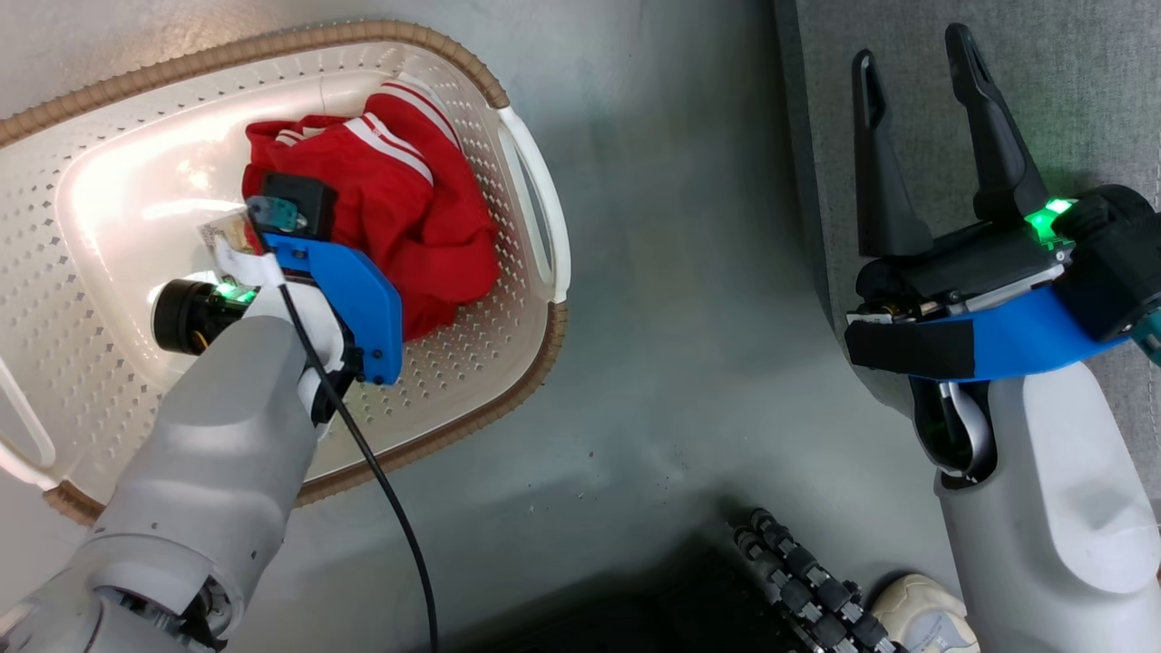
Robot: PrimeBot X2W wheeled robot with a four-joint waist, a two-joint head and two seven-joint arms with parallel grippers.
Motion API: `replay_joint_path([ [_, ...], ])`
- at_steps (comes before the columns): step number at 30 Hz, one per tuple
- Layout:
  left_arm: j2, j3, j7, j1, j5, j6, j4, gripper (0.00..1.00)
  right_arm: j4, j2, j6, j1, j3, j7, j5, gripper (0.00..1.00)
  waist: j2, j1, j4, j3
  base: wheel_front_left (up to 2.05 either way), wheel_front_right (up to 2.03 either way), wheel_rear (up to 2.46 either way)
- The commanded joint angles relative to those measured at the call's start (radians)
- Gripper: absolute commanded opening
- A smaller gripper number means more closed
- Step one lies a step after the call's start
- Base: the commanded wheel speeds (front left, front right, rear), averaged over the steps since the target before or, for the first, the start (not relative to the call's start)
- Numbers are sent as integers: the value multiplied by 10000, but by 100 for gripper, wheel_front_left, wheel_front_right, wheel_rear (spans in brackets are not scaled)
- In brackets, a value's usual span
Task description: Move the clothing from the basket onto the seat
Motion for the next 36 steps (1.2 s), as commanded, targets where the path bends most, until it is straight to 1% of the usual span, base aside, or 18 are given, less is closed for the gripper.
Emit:
replay_joint_path([
  [1, 16, -111, -16, -203, 126, 50, 95, 0, -2, 16, 1, -156, -2, -38, 59, 100, 0, -1, -6, 8, 0, 0, 0],
  [9, -217, -274, -171, -193, 203, 19, 306, 0, 70, 13, 1, -216, -79, -38, -27, 100, 0, -1, 83, -115, 0, 0, 0],
  [17, -511, -501, -789, -5, 201, -81, 288, 0, 208, 14, 1, -92, -164, -38, -181, 100, 0, -1, 395, -652, 0, 0, 0],
  [27, -785, -929, -1920, 493, 80, -78, -327, 0, 375, 7, 1, 312, -386, -38, -483, 100, 0, -1, 1051, -1943, 0, 0, 0],
  [36, -938, -1305, -2947, 1149, -365, -79, -1061, 0, 634, -228, 1, 863, -544, -38, -604, 100, 0, -1, 1642, -3432, 0, 0, 0],
])
